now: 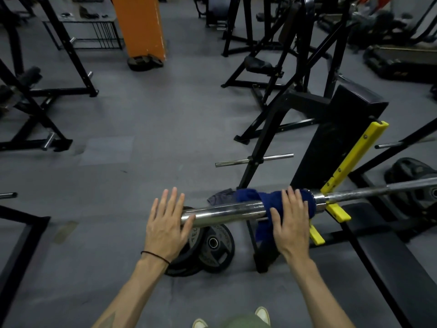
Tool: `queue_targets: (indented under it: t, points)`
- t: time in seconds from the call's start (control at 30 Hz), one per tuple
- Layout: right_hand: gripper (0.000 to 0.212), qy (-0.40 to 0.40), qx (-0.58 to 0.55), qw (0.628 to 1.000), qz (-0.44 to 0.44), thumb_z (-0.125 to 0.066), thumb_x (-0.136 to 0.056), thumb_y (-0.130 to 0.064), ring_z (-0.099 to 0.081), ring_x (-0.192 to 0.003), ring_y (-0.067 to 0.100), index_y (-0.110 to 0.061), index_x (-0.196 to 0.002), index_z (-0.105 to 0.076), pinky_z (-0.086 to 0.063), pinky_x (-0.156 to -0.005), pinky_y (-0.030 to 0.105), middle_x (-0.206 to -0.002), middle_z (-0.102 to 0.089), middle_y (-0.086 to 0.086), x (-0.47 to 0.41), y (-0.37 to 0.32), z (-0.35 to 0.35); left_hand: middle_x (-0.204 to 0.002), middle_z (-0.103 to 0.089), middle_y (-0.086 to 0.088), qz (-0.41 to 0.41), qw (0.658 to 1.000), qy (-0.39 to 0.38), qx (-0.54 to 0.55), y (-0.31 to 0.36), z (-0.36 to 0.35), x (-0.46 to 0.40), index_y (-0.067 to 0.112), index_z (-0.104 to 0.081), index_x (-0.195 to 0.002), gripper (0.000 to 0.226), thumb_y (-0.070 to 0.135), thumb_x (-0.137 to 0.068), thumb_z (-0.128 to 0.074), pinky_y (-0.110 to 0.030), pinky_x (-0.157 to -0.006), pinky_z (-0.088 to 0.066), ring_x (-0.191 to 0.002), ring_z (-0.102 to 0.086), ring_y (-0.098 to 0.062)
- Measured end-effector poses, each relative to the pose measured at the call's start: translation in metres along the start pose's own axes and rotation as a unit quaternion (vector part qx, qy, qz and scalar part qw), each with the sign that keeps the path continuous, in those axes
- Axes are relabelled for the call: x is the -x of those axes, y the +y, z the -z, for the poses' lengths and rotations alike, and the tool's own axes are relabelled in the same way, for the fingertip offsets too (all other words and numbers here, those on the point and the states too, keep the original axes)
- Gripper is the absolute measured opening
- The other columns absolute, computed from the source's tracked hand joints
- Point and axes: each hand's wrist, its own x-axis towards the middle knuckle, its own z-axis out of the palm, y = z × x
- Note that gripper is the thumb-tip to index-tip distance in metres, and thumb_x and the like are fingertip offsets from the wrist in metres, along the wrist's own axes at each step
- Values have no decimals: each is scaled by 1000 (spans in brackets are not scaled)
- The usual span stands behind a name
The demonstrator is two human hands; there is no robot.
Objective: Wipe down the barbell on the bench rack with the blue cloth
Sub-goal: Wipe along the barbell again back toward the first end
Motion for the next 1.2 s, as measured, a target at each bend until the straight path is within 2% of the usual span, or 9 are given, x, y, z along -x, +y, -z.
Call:
queue_targets:
  t: [0.1, 0.27, 0.4, 0.47, 0.67, 0.83, 0.93, 1.1, 1.2]
  points:
    - [77, -8, -68, 998, -15, -24, -106, -63, -2, -160, 18, -10, -162, -25, 2, -130, 45, -172, -16, 5, 12, -50, -16, -158, -37, -12, 57, 998, -8, 13, -14, 0, 4, 9, -45, -149, 73, 60, -102, -21, -50, -122, -22, -150, -27, -29]
    - [70, -91, -16, 977, 193, -29, -109, -58, -9, -160, 17, -14, -164, -24, -8, -129, 43, -173, -15, 1, 27, -60, -22, -157, -39, -13, 78, 996, -10, 38, -3, 1, -1, 6, -47, -147, 75, 59, -102, -19, -52, -120, -25, -148, -31, -30]
    - [70, -16, -18, 998, 53, -27, -109, -56, -11, -160, 19, -12, -162, -27, -18, -126, 55, -172, -18, 2, 5, 0, -2, -157, -39, -14, 74, 997, -13, 32, 11, 1, -4, 5, -47, -147, 76, 60, -103, -18, -50, -120, -25, -148, -31, -31]
    - [75, 5, -60, 998, -12, -29, -107, -58, -5, -161, 23, -9, -163, -23, -8, -128, 54, -173, -12, 5, 10, -25, -8, -157, -39, -13, 79, 996, -14, 27, 14, 1, -5, 6, -48, -147, 76, 60, -103, -17, -50, -120, -26, -148, -31, -32]
    - [70, -72, -39, 972, 219, -35, -108, -52, -16, -159, 23, -8, -162, -27, -7, -130, 42, -172, -18, 6, 29, -60, -29, -155, -43, -12, 86, 996, -5, 13, 17, 1, -6, 6, -52, -144, 76, 61, -103, -17, -49, -119, -27, -146, -35, -33]
    - [66, -14, -16, 996, 83, -31, -109, -48, -14, -159, 22, -8, -161, -30, -18, -126, 54, -171, -21, 6, 9, 3, -9, -156, -43, -11, 93, 995, -17, 17, 18, 3, -4, 8, -51, -145, 75, 60, -103, -18, -48, -120, -27, -147, -33, -32]
    - [73, 7, -84, 996, 9, -33, -106, -53, -7, -160, 26, -6, -162, -25, -7, -128, 55, -172, -16, 8, 17, -32, -18, -153, -46, -12, 90, 995, -31, 24, 19, 4, -7, 6, -55, -142, 77, 61, -103, -17, -48, -119, -27, -145, -37, -33]
    - [74, -80, -39, 962, 258, -37, -106, -56, -15, -159, 24, -7, -162, -27, -11, -129, 45, -172, -17, 7, 34, -70, -33, -148, -51, -13, 71, 996, -49, 22, 11, 7, -9, 8, -58, -140, 78, 62, -103, -16, -47, -117, -30, -142, -42, -32]
    - [70, -44, -5, 980, 194, -39, -106, -51, -18, -159, 23, -9, -162, -29, -18, -127, 49, -172, -20, 6, 14, -23, -21, -146, -55, -11, 55, 996, -61, 16, 3, 8, -14, 9, -58, -140, 80, 63, -103, -13, -46, -117, -30, -141, -45, -29]
